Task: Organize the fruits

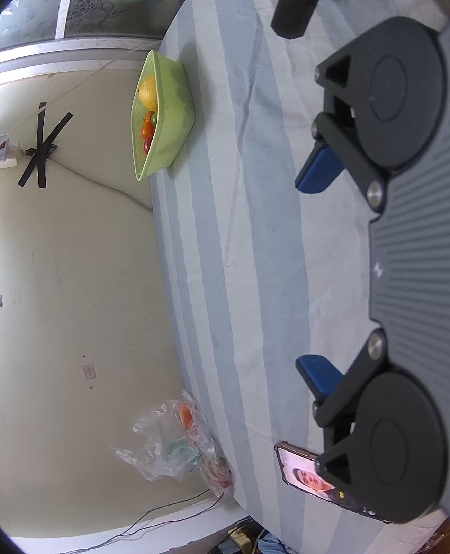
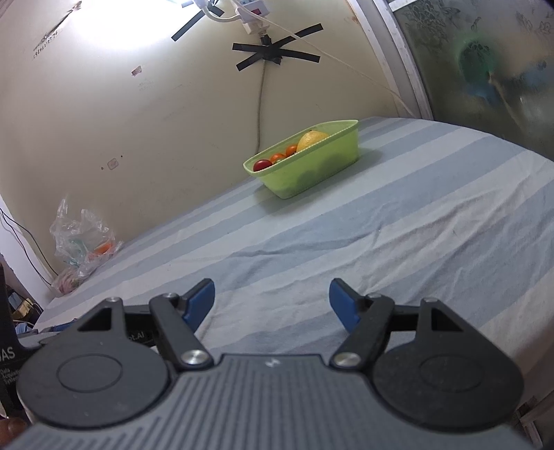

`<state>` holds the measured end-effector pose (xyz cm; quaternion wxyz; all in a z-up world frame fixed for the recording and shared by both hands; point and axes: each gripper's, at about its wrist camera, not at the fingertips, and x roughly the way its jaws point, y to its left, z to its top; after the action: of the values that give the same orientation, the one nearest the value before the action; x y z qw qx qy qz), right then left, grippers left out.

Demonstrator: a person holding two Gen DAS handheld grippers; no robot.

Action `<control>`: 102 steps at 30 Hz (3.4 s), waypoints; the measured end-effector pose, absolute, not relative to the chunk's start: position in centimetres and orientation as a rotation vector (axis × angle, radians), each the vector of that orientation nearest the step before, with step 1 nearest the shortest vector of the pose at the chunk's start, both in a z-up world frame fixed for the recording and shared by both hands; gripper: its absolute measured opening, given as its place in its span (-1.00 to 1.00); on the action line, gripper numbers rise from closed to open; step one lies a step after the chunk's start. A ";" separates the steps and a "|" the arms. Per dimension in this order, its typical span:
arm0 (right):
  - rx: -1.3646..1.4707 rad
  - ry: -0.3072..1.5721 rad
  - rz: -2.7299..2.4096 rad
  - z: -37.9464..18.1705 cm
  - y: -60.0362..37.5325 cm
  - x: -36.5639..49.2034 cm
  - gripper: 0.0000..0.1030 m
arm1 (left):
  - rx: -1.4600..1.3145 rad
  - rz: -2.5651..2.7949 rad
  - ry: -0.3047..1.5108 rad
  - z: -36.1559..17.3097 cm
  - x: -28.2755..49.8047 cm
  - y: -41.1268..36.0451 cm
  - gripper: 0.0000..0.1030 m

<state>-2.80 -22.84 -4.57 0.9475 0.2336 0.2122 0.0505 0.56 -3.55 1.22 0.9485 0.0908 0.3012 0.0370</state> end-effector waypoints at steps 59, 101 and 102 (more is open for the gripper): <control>0.490 0.435 0.095 -4.9 -23.0 -2.9 0.47 | 0.169 0.065 0.653 0.8 0.4 -4.1 1.00; 0.493 0.440 0.099 -4.9 -23.0 -2.8 0.47 | 0.219 0.114 0.626 0.8 0.0 -4.5 1.00; 0.493 0.440 0.099 -4.9 -23.0 -2.8 0.47 | 0.218 0.113 0.624 0.8 0.0 -4.5 1.00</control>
<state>-2.84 -22.97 -4.86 0.9447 0.2419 0.2159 0.0484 0.00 -4.53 0.84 0.9444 0.1070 0.3060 0.0556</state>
